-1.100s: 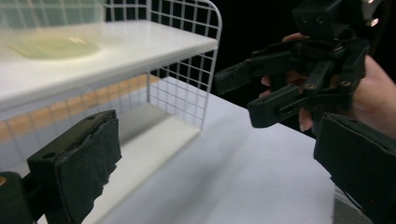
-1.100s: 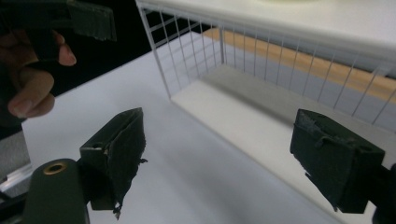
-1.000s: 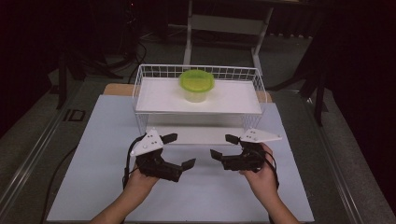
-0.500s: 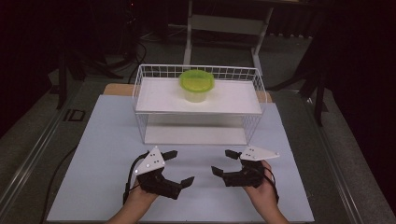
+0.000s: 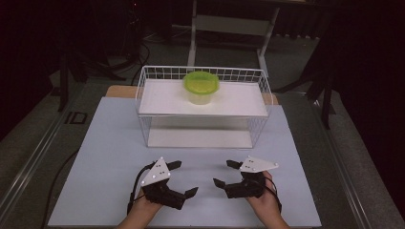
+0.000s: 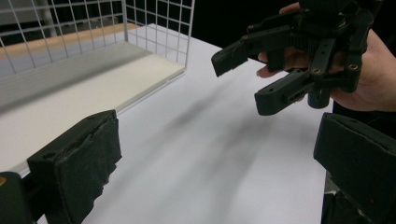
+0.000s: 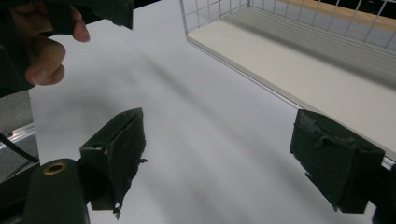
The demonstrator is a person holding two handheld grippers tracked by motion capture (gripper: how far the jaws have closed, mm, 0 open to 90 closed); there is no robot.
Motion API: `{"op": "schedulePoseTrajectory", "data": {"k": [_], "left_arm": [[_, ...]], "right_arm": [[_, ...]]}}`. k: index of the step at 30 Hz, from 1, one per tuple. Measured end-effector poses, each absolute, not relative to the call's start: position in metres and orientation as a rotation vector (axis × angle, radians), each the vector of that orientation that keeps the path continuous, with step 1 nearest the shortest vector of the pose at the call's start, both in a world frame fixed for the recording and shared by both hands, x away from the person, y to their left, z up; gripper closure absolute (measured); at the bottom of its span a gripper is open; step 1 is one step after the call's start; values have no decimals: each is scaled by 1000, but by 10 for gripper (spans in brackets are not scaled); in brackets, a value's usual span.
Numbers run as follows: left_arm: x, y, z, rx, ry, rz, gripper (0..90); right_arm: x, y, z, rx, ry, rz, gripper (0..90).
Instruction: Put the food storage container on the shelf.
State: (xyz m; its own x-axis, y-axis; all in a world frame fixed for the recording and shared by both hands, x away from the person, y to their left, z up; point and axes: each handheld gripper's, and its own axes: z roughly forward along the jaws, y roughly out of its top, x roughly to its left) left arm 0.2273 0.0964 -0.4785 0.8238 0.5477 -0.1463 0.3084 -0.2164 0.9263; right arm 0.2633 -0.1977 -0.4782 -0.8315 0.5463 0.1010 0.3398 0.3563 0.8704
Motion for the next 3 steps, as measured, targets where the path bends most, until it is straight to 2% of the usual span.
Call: {"op": "schedulePoseTrajectory", "data": {"k": [3], "left_arm": [[227, 96, -481, 1828, 650, 260, 14]], "right_arm": [[263, -198, -479, 791, 2415, 1460, 177]]}}
